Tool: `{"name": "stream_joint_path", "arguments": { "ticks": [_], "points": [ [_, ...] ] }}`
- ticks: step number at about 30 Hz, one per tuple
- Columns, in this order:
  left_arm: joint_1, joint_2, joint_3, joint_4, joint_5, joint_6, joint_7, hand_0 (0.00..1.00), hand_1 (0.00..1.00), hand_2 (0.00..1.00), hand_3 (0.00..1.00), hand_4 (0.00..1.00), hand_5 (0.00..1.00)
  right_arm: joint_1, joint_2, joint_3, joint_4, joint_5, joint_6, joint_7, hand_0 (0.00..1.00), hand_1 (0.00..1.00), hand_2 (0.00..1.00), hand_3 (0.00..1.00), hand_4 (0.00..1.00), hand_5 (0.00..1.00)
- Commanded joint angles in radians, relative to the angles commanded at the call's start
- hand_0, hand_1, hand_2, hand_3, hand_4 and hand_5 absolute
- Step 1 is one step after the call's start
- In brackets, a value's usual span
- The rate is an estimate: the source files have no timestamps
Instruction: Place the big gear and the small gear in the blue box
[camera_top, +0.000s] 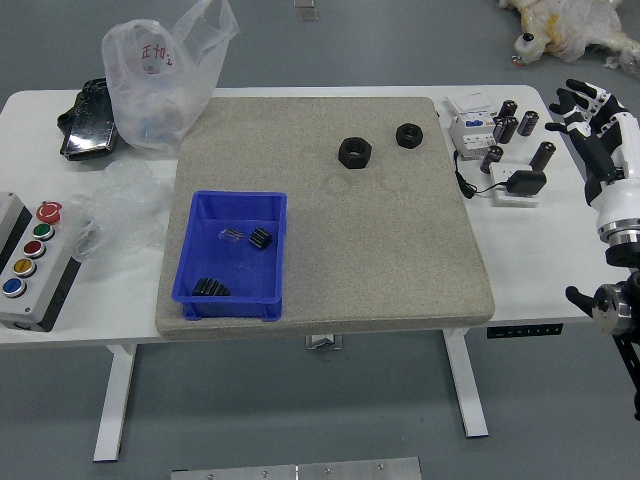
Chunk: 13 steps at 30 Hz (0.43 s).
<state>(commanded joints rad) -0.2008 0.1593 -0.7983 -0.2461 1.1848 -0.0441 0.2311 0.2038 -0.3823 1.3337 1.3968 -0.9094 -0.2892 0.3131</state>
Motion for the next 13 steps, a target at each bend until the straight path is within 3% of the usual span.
{"name": "stream_joint_path", "arguments": {
  "ticks": [13],
  "points": [
    [0.001, 0.001, 0.004, -0.001, -0.009, -0.002, 0.001, 0.74, 0.618, 0.62, 0.752, 0.738, 0.553, -0.005, 0.006, -0.001, -0.006, 0.05, 0.018, 0.011, 0.54, 0.654, 0.699, 0.675, 0.794, 0.467]
  ]
}}
